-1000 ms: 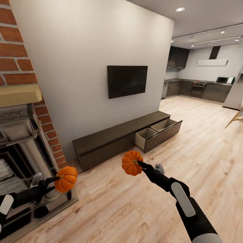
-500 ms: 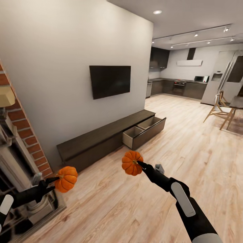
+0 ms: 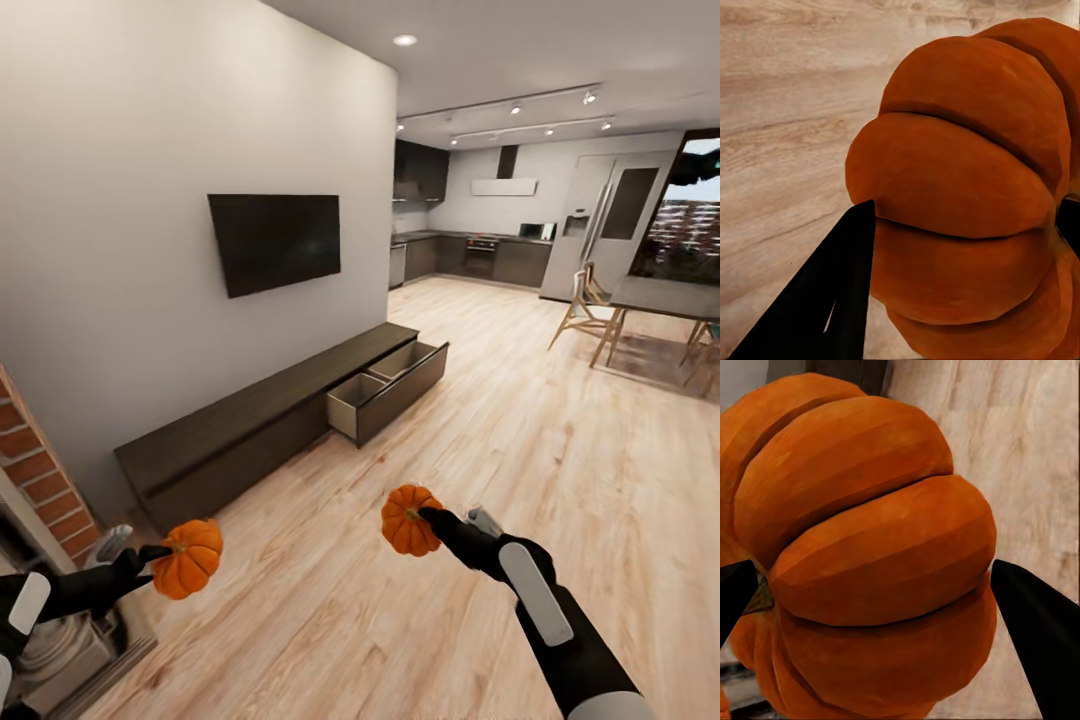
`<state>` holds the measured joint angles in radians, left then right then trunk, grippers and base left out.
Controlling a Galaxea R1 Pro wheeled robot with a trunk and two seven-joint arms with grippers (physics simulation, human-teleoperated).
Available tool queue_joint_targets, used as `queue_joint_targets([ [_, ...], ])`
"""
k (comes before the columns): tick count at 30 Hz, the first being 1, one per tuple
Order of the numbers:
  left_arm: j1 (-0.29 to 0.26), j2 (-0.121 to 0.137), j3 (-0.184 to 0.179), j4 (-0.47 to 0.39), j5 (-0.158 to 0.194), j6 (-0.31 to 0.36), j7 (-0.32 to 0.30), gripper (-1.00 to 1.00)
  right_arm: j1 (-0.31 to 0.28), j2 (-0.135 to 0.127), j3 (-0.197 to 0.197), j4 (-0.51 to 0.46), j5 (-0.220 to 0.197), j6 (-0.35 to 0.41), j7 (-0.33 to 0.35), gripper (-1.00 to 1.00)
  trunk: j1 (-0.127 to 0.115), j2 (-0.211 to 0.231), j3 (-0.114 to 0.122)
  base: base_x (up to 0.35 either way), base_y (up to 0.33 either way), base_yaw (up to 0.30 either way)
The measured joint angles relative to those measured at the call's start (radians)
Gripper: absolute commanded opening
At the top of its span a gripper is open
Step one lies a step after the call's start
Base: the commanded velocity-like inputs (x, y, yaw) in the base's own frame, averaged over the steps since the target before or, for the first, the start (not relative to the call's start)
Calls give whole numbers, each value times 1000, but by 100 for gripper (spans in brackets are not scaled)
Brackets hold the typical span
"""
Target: Place each of the two pumpkins and all three candles from the living room inside a cabinet in the living room (use any cabinet), then make sure every cabinet is closed, and position the cauldron so it is next to a table in the living room.
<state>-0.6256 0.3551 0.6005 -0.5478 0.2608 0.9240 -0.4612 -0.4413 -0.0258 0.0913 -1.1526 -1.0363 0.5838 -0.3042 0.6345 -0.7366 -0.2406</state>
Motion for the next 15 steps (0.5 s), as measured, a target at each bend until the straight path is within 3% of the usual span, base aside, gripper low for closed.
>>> queue_joint_targets([
  [1, 0, -1, -2, 0, -10, -6, 37, -100, 0, 0, 11, -3, 2, 3, -62, -100, 0, 0, 0, 0, 0, -282],
  [3, -1, -12, -3, -7, 4, -33, 127, -100, -4, 1, 38, -9, -1, 6, -220, -100, 0, 0, 0, 0, 0, -275],
  [5, -1, -31, -7, -23, 2, -70, 207, -100, -5, 1, 67, -11, -10, 8, -321, -100, 0, 0, 0, 0, 0, -256],
  [6, -2, -42, -22, -33, 13, -90, 276, -100, -5, 1, 97, -11, -10, 11, -375, -100, 0, 0, 0, 0, 0, -249],
  [7, -1, -47, -45, -36, 0, -101, 326, -100, -6, 1, 120, -13, -17, 6, -401, -100, 0, 0, 0, 0, 0, -244],
  [8, -1, -52, -76, -38, -1, -107, 369, -100, -6, 1, 144, -10, -14, 4, -419, -100, 0, 0, 0, 0, 0, -193],
  [9, -1, -59, -129, -40, 9, -113, 417, -100, -6, 1, 182, -5, -9, 1, -434, -100, 0, 0, 0, 0, 0, -127],
  [11, -1, -65, -209, -40, 14, -146, 453, -100, -4, 1, 224, 1, 26, -11, -445, -100, 0, 0, 0, 0, 0, -67],
  [13, 0, -68, -312, -33, 10, -247, 482, -100, -1, 0, 249, 6, 80, -26, -447, -100, 0, 0, 0, 0, 0, -22],
  [15, 8, -69, -357, -28, 6, -295, 505, -100, -1, 0, 276, 23, 132, -40, -444, -100, 0, 0, 0, 0, 0, -10],
])
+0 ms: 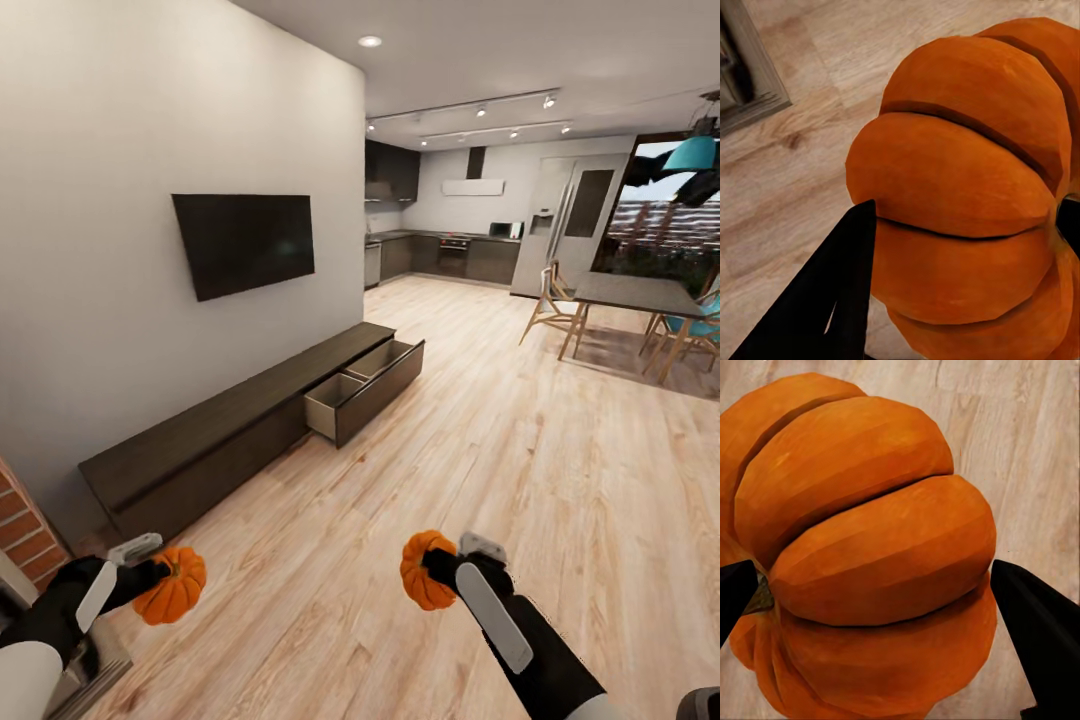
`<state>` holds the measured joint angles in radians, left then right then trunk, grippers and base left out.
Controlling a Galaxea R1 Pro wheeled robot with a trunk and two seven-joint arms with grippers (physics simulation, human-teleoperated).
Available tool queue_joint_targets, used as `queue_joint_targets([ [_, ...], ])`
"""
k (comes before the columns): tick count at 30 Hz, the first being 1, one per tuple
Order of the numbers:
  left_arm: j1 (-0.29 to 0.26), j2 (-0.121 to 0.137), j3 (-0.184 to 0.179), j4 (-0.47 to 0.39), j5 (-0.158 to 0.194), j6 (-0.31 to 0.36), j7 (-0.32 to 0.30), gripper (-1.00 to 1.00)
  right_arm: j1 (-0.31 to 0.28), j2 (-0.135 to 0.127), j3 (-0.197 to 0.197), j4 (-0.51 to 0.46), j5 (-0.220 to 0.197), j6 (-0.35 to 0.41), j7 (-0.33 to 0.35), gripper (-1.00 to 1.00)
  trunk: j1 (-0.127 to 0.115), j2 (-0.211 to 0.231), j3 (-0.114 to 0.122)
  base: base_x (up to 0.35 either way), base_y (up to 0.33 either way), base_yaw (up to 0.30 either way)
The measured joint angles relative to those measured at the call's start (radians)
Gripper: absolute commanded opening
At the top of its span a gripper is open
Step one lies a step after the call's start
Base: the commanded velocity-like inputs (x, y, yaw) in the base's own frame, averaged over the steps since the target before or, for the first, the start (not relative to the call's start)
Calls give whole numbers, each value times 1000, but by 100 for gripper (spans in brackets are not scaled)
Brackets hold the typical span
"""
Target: Place each of the two pumpkins and all three candles from the living room inside a cabinet in the living room (use any cabinet), then make sure every cabinet is closed, and position the cauldron so it is next to a table in the living room.
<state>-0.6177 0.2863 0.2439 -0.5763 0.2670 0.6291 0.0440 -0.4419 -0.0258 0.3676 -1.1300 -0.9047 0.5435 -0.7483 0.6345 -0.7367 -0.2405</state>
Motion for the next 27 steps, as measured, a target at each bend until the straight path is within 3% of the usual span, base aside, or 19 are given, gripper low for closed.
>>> queue_joint_targets([
  [3, 8, -2, -39, 3, 2, -55, 39, -100, 0, 0, 43, 27, 45, -47, 4, -100, 0, 0, 0, 0, 0, -3],
  [5, 13, -11, -47, 6, 7, -79, 46, -100, 0, -1, 56, 45, 54, -65, 5, -100, 0, 0, 0, 0, 0, -1],
  [9, 16, -46, -64, 16, -6, -98, 52, -100, 4, 0, 65, 106, 59, -117, 14, -100, 0, 0, 0, 37, 0, 0],
  [15, 17, -60, -97, 21, -41, -102, 53, -100, 93, -1, 66, 190, 64, -258, 22, -100, 0, 1, 0, 175, 0, 0],
  [16, 16, -59, -99, 22, -45, -101, 53, -100, 102, -1, 67, 192, 45, -264, 25, -100, 0, 0, 0, 25, 0, 0],
  [17, 16, -59, -100, 22, -47, -101, 53, -100, 104, -2, 66, 191, 61, -266, 26, -100, 0, 0, 0, 20, 0, 0],
  [27, 16, -61, -98, 22, -48, -101, 53, -100, 109, 1, 61, 263, 59, -272, 56, -100, 0, 0, 0, 3, 0, -127],
])
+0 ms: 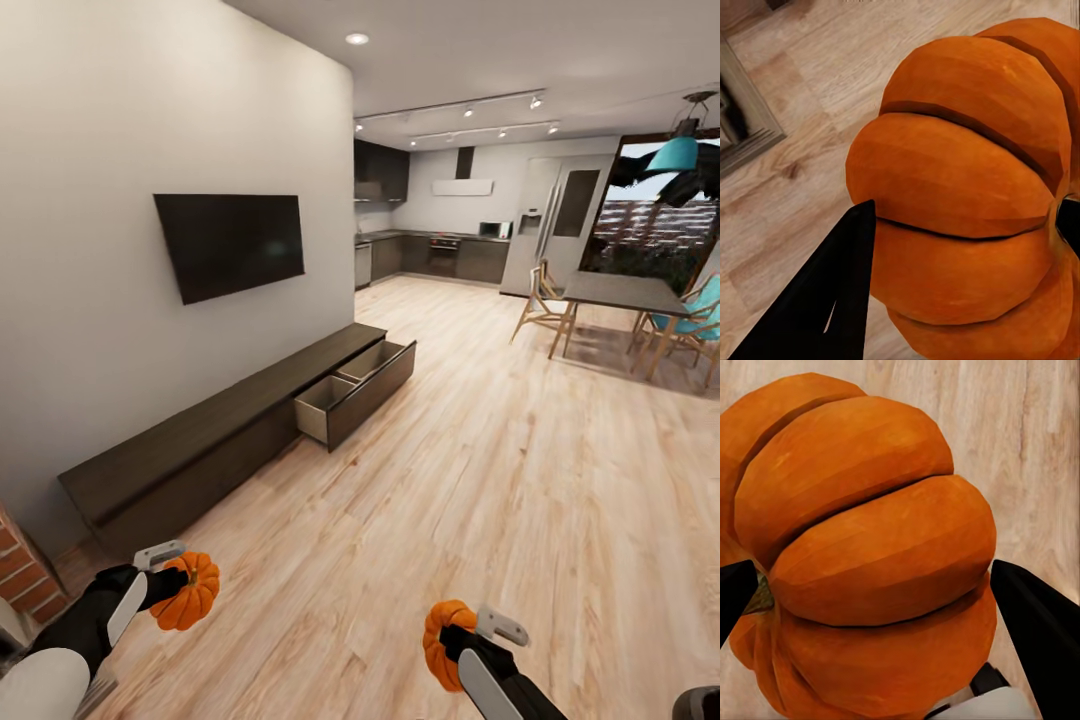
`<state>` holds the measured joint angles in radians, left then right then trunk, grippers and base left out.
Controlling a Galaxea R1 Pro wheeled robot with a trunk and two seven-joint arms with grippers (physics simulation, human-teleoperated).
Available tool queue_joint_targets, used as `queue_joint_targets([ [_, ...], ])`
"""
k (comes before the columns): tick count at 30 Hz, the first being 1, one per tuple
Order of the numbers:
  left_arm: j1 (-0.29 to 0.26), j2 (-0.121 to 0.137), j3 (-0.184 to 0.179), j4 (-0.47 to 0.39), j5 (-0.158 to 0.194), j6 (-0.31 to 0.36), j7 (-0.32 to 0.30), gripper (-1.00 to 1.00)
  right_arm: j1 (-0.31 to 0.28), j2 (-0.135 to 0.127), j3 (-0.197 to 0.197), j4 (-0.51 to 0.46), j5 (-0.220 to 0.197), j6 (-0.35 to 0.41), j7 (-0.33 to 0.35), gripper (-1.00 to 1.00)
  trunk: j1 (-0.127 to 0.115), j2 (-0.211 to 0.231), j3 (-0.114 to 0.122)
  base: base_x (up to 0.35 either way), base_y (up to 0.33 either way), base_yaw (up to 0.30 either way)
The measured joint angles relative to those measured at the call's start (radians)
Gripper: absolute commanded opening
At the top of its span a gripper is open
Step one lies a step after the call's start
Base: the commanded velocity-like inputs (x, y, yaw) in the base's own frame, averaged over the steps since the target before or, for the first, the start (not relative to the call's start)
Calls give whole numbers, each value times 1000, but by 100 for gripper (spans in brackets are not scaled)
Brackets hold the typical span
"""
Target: Place each of the two pumpkins and all three candles from the living room inside a cabinet in the living room (use any cabinet), then make sure every cabinet is closed, and position the cauldron so it is next to a table in the living room.
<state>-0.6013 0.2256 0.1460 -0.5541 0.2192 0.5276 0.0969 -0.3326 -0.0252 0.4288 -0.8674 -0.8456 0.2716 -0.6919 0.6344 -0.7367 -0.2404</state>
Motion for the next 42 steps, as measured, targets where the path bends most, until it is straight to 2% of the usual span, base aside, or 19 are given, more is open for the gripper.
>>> queue_joint_targets([
  [12, 0, -1, 0, 0, 0, 0, 0, -100, 0, -1, -3, 15, 3, -2, 21, -100, 0, 0, -2, 0, 0, -271],
  [17, 0, -15, 0, 1, 1, 0, 0, -100, 0, -1, -4, 16, 1, -2, 21, -100, 0, 0, -2, 0, 0, -279],
  [26, 0, -19, -1, 1, 0, -1, 0, -100, -2, 2, -6, 16, 2, -1, 11, -100, 0, 0, -3, 8, 1, -277],
  [28, 0, -20, -1, 1, 1, -1, 0, -100, -25, -9, -30, 13, 8, 25, 4, -100, 0, 0, -3, 141, 51, -260],
  [32, 0, -20, 0, 1, -1, -2, 0, -100, -73, -4, -148, 11, 2, 73, 3, -100, 0, 0, -5, 237, 91, -255],
  [34, 0, -20, 0, 1, 0, -3, 0, -100, -100, -1, -179, 8, 2, 99, 4, -100, 0, 0, -6, 130, 30, -248],
  [37, 0, -21, 0, 1, 1, -2, -2, -100, -145, -11, -205, 3, 0, 130, 3, -100, 0, 0, -7, 43, 10, -239],
  [40, 0, -20, 1, 1, 3, 4, -10, -100, -180, -12, -283, -6, -13, 165, 1, -100, 0, 0, -8, 89, 13, -178],
  [42, 0, -23, 2, 1, 7, 9, -10, -100, -198, -7, -309, -28, -13, 197, 1, -100, 0, 0, -8, 235, 60, -57],
])
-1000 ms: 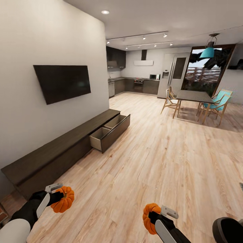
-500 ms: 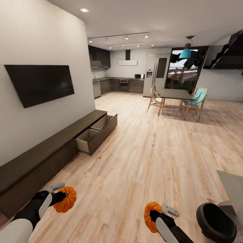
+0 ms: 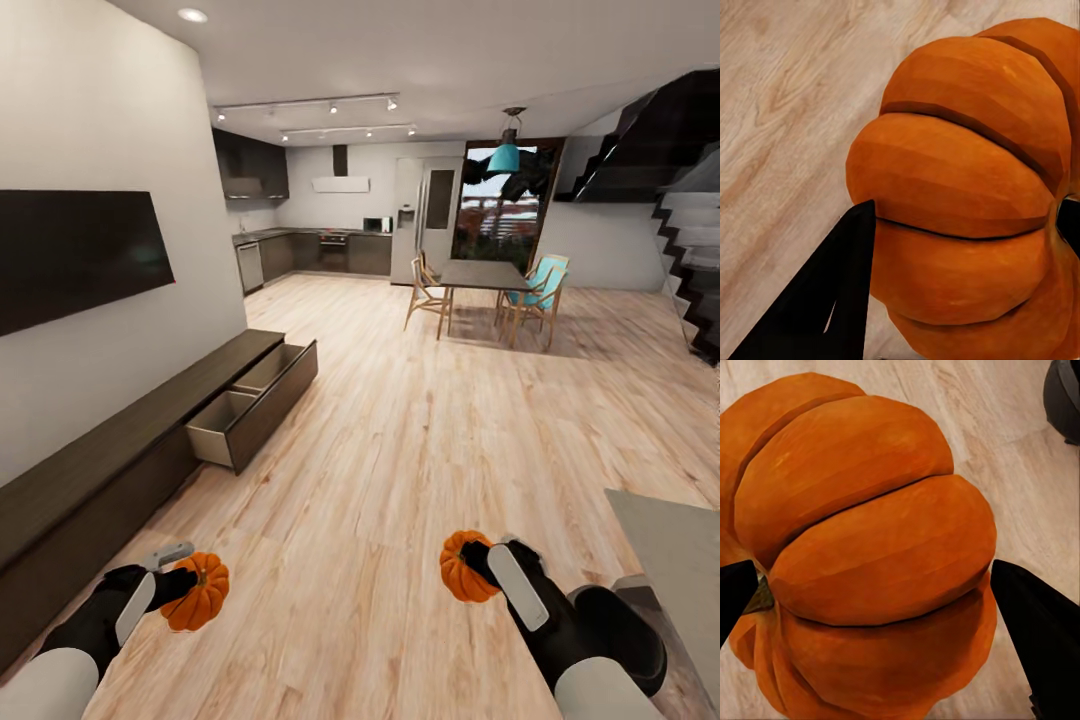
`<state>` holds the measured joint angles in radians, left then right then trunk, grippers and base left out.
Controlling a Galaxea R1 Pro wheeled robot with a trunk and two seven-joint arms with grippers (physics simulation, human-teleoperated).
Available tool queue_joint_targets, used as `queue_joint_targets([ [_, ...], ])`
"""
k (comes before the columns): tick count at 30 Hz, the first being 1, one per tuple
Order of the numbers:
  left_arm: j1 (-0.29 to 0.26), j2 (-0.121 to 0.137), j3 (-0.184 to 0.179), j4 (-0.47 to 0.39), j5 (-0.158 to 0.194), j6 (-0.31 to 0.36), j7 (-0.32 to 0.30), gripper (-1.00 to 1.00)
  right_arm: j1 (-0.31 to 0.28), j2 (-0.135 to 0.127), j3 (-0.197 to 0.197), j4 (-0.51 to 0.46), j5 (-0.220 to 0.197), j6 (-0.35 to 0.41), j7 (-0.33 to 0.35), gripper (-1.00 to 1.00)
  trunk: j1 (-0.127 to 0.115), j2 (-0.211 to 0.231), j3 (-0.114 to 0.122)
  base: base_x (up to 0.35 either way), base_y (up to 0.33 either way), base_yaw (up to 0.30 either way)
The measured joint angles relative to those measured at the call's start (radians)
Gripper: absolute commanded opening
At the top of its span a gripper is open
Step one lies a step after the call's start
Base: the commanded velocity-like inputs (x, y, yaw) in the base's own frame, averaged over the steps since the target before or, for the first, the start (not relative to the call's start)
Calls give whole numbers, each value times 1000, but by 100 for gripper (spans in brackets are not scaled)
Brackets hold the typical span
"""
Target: Place each of the two pumpkins and all three candles from the living room inside a cabinet in the living room (use any cabinet), then make sure every cabinet is closed, and position the cauldron so it is next to a table in the living room.
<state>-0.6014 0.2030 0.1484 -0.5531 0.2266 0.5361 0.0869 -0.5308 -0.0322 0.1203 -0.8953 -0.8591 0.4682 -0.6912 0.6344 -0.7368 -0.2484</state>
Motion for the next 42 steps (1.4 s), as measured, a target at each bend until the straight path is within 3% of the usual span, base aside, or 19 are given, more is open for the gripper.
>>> queue_joint_targets([
  [3, -2, -24, -1, -6, 2, 10, 6, -100, -9, 4, -8, -22, 1, 32, -1, -100, 0, 0, 0, 159, 24, -15],
  [8, -8, -31, 0, -14, -3, 33, 5, -100, -10, 4, -10, -27, 9, 32, 7, -100, 0, 0, 0, 86, 30, -2],
  [19, -9, -31, -1, -14, -5, 35, 3, -100, -8, 7, -9, -29, 4, -34, 11, -100, 0, 0, 0, 295, 49, -157],
  [42, -9, -33, 0, -14, -5, 34, 3, -100, -8, 6, -14, -28, -4, -37, 14, -100, 0, 0, 0, 317, 75, -252],
])
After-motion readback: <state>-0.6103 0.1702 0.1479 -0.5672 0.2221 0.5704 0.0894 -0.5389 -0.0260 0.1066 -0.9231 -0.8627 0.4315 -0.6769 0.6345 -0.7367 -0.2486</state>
